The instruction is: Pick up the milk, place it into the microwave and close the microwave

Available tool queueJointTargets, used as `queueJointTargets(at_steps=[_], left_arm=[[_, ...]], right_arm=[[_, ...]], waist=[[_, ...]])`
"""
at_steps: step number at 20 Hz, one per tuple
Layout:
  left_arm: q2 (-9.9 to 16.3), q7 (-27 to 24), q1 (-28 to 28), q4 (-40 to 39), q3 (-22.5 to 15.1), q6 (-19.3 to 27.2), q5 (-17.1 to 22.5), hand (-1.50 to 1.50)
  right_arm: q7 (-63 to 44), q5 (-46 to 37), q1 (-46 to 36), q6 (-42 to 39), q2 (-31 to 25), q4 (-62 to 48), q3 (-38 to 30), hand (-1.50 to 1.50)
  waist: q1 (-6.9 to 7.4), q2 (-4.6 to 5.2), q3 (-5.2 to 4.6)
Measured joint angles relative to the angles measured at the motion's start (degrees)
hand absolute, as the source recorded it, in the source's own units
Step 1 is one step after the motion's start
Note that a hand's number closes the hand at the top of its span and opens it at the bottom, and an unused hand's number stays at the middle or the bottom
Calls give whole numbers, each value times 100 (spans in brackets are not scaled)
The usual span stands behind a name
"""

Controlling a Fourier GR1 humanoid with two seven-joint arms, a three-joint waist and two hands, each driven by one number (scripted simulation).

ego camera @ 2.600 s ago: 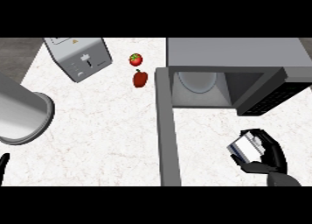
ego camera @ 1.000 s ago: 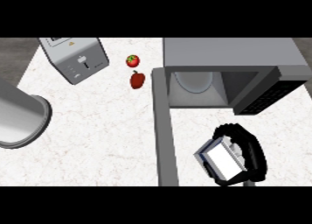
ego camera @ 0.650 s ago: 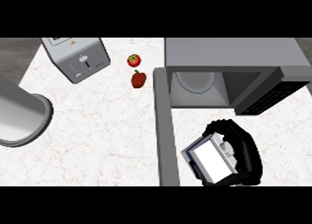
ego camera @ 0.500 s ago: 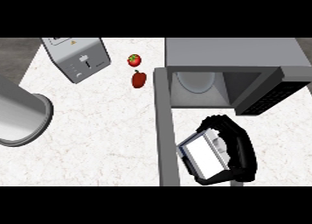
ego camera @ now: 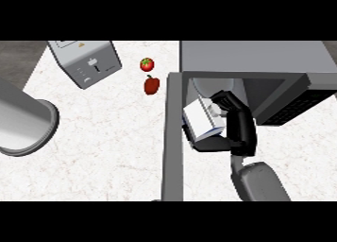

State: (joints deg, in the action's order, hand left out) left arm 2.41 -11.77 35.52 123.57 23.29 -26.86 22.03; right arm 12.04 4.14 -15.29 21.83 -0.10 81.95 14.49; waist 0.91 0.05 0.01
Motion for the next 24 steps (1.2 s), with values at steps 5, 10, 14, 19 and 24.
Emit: queueJointTargets(at_steps=[5,10,14,19,24], left_arm=[[83,-12,-127,-238,190,-163,55,-150],[92,-54,-268,-456,270,-284,24,-150],[189,67,-574,-609,290,-199,-5,-150],[187,92,-656,-705,332,-255,-27,-150],[342,205,-878,-846,475,-270,154,-150]], right_arm=[[204,95,-754,181,6,-1270,-493,150],[1203,296,-1227,-17,-71,-2233,-958,150],[1666,378,-1652,-266,-159,-3024,-1252,150],[2352,303,-2392,-267,-133,-4492,-1617,150],[2866,221,-3136,-182,-338,-5612,-1952,150]], waist=[[11,9,0],[-16,-100,-7],[14,-80,-9],[92,8,1],[156,66,7]])
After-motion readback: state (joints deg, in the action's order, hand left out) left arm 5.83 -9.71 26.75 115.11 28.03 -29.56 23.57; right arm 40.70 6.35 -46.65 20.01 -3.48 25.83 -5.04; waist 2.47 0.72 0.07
